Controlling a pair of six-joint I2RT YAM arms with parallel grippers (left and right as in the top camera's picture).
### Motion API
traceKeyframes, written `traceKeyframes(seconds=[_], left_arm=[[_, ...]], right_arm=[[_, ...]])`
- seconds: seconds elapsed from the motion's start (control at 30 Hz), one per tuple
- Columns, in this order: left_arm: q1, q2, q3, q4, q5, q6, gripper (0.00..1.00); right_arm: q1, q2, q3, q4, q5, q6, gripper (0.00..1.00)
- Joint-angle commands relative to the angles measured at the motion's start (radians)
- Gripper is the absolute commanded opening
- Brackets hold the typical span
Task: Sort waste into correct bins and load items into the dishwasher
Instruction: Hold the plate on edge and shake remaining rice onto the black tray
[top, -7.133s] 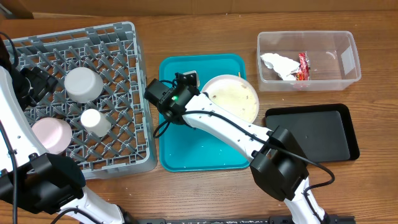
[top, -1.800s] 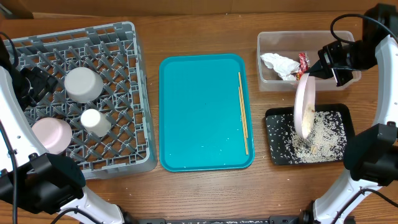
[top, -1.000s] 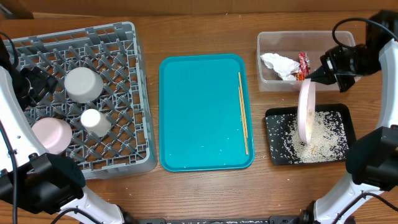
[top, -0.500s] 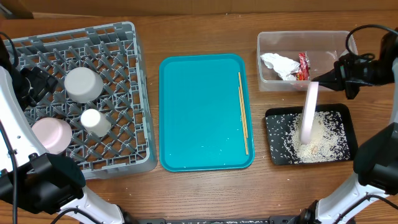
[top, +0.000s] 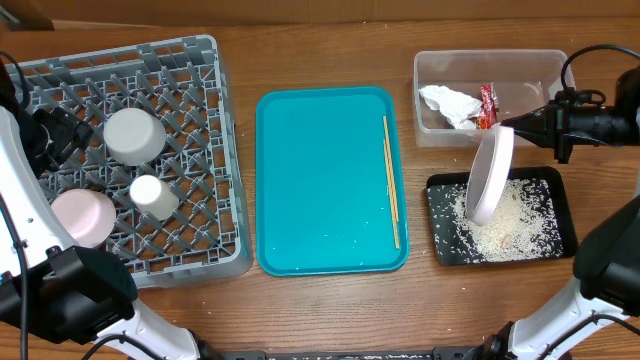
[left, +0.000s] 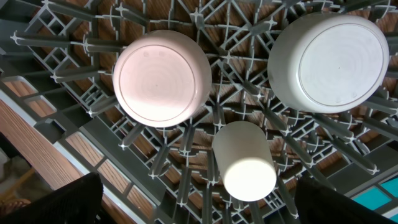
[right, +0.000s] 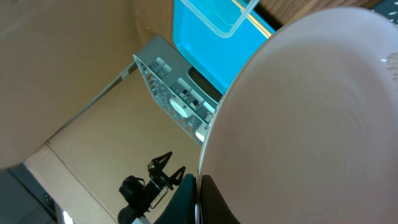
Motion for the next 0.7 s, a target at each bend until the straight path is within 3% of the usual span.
traceKeyframes(seconds=[0.0, 0.37, 0.67], left_arm=[[-0.002, -0.008, 0.015, 0.001, 0.004, -0.014, 1.0], [-0.002, -0.008, 0.015, 0.001, 0.004, -0.014, 1.0], [-0.002, -0.008, 0.015, 0.001, 0.004, -0.014, 1.0]], right_arm=[[-0.005, -0.042, -0.002, 0.0, -0.044, -0.027, 0.04], [-0.01, -0.056, -0.003, 0.0, -0.097, -0.015, 0.04], [-0.014, -0.055, -0.003, 0.0, -0.123, 0.126, 0.04]])
